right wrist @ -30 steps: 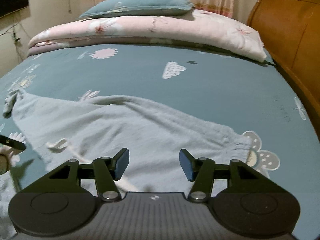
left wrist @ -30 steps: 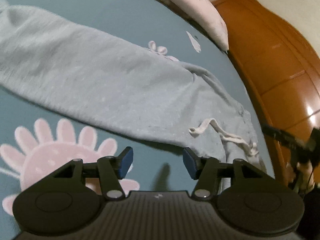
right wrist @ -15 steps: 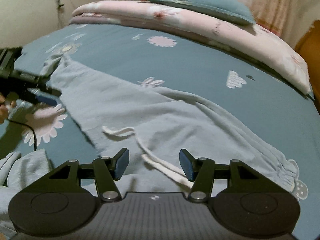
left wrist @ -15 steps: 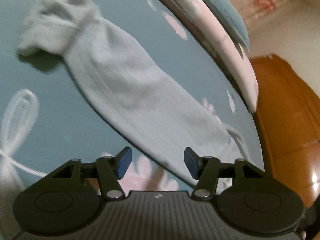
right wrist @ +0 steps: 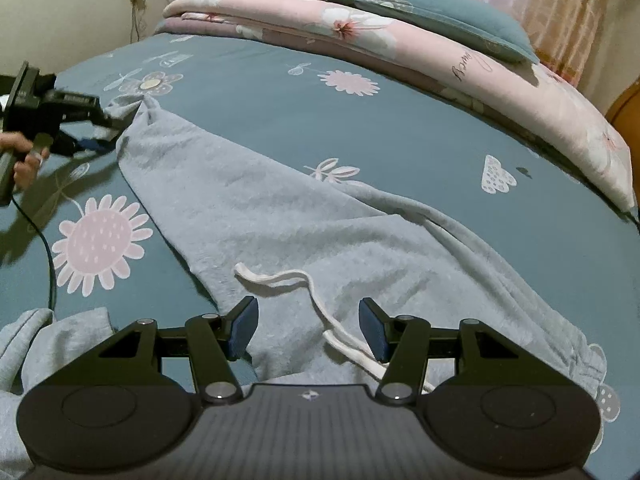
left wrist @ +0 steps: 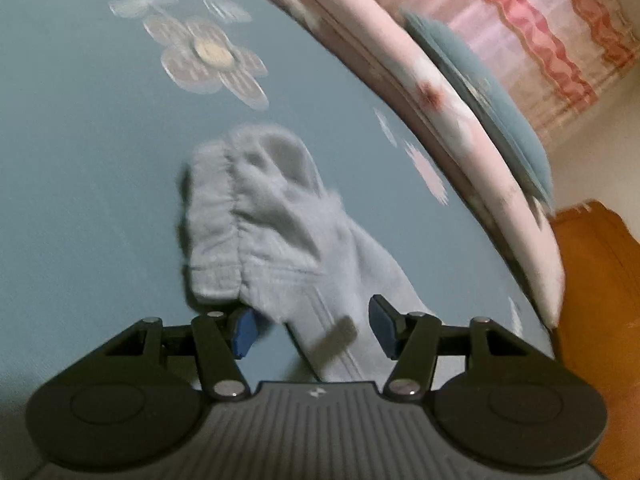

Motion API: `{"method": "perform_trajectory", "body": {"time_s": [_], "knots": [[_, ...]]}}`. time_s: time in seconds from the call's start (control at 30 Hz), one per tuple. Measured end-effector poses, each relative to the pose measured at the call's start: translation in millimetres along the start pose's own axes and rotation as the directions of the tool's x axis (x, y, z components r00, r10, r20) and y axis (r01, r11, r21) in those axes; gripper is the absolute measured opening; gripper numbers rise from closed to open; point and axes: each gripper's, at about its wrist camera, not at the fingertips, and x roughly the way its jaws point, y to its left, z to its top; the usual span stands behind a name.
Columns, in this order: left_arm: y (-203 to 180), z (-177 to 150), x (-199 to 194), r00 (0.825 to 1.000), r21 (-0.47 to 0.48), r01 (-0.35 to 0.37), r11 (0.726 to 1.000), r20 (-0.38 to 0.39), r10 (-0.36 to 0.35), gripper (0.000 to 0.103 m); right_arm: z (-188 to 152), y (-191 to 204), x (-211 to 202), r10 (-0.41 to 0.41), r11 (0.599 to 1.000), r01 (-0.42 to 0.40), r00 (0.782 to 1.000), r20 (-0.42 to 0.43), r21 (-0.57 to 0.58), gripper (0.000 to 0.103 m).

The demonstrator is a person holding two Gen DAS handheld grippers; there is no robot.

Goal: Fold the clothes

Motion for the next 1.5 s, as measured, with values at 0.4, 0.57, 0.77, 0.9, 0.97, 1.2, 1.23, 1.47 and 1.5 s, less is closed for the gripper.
{"method": "perform_trajectory", "body": {"time_s": [0.4,0.57,0.77,0.9,0.97,1.2,1.23,1.47,1.5], "knots": [[24.4,57.0,-7.3,0.987,0.071,-0.116,0.991,0.118,0.107,0.01,4.1,8.0,0.8,-0.018,1.0,0.017,1.0,-0.007,-0.021,0.06],[18.8,74.6,-27.2,0.98,0.1,-0.113,0.989,0.173,0.095,0.006,6.2,11.8,-0.7,-0.024,0.999,0.024,1.0,-0.012,-0.038,0.06],[18.5,87.9,-58.9,0.973,0.113,-0.08,0.99,0.223,0.053,0.005,10.9,18.5,1.7,-0.001,0.998,0.001,1.0,-0.005,-0.058,0.061],[22.5,91.1,-66.3,0.972,0.121,-0.089,0.989,0.226,0.06,0.005,16.7,33.9,13.6,0.032,0.995,-0.033,0.999,-0.009,-0.096,0.061],[29.0,92.3,-61.2,0.974,0.1,-0.097,0.99,0.216,0.074,0.005,19.8,45.5,21.6,0.047,0.991,-0.048,0.999,-0.012,-0.126,0.06],[13.0,120.8,-53.0,0.963,0.135,-0.073,0.988,0.266,0.035,0.003,23.8,67.0,35.8,0.082,0.984,-0.085,0.996,-0.025,-0.158,0.06],[6.3,126.3,-52.4,0.96,0.155,-0.066,0.986,0.279,0.02,0.003,22.7,66.0,34.8,0.078,0.985,-0.081,0.997,-0.025,-0.153,0.06],[-15.9,148.8,-44.3,0.943,0.211,-0.066,0.975,0.332,-0.007,0.003,10.1,44.6,24.5,0.024,0.996,-0.028,0.999,-0.049,-0.089,0.06],[-12.6,146.6,-39.5,0.946,0.218,-0.086,0.972,0.325,0.011,0.003,8.4,41.7,22.8,0.017,0.996,-0.022,0.999,-0.05,-0.083,0.06]]}}
